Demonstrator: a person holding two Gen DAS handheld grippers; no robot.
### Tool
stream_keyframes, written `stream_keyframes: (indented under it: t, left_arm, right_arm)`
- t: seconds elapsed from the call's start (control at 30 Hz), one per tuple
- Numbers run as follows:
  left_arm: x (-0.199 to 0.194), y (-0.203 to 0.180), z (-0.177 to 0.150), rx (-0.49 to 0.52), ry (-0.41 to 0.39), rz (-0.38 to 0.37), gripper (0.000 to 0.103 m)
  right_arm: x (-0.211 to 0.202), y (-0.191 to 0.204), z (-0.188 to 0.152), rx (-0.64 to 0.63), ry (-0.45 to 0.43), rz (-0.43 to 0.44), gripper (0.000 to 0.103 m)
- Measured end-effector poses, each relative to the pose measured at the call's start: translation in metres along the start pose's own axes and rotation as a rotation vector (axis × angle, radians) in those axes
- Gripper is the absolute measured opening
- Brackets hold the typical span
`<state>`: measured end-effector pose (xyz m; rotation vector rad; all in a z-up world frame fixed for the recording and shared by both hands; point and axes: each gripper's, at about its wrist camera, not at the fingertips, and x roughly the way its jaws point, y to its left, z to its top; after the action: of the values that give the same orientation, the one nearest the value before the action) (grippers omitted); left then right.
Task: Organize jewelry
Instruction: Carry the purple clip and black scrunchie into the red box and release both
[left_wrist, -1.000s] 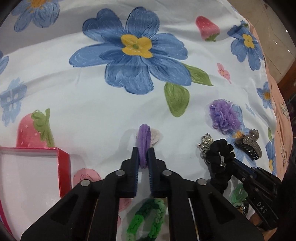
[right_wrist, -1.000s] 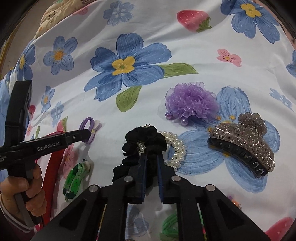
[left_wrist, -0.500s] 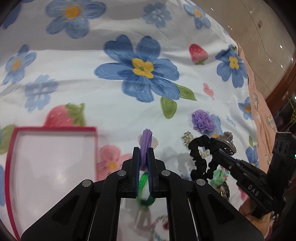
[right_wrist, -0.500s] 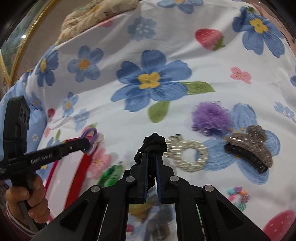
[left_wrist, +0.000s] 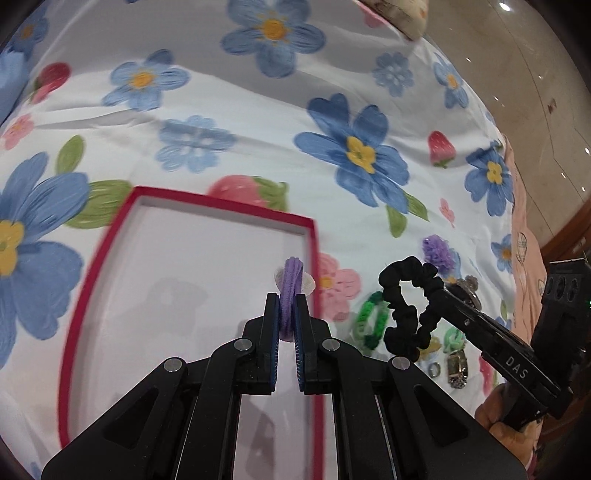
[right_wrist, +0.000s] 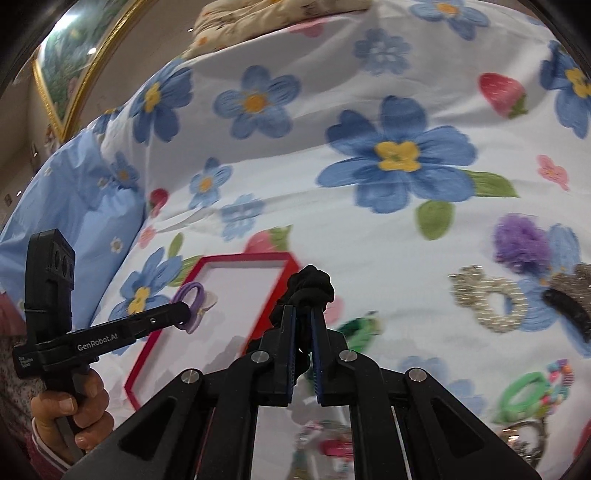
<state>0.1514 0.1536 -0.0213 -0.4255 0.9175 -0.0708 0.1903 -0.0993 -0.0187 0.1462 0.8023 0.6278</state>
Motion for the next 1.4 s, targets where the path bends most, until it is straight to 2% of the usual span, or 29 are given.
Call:
stream_keyframes:
  t: [0.4, 0.8, 1.1, 1.23, 1.33, 1.4]
  left_arm:
    - [-0.001, 0.051, 0.005, -0.070, -0.004, 0.050, 0.006]
    - [0.043, 0.087, 0.017, -0.103, 0.053, 0.108, 0.006]
    - [0.054, 0.098, 0.015, -0.121, 0.072, 0.130, 0.008]
    - [0.054, 0.096, 0.015, -0.111, 0.070, 0.141, 0.014]
    - [0.051, 0.094, 0.016, -0.107, 0.062, 0.149, 0.026]
    - [0.045, 0.093, 0.016, -0.102, 0.047, 0.154, 0.032]
  right_arm:
    - [0.048, 0.063, 0.003, -0.077, 0.060, 0.086, 0.007]
    - [0.122, 0.078, 0.006, -0.109, 0.172, 0.071, 0.007]
    - [0.139, 0.074, 0.001, -0.127, 0.214, 0.043, 0.011]
    - [0.142, 0.073, 0.000, -0.130, 0.223, 0.037, 0.012]
    - [0.140, 0.074, 0.001, -0.129, 0.222, 0.041, 0.014]
    - [0.137, 0.074, 0.003, -0.129, 0.219, 0.043, 0.019]
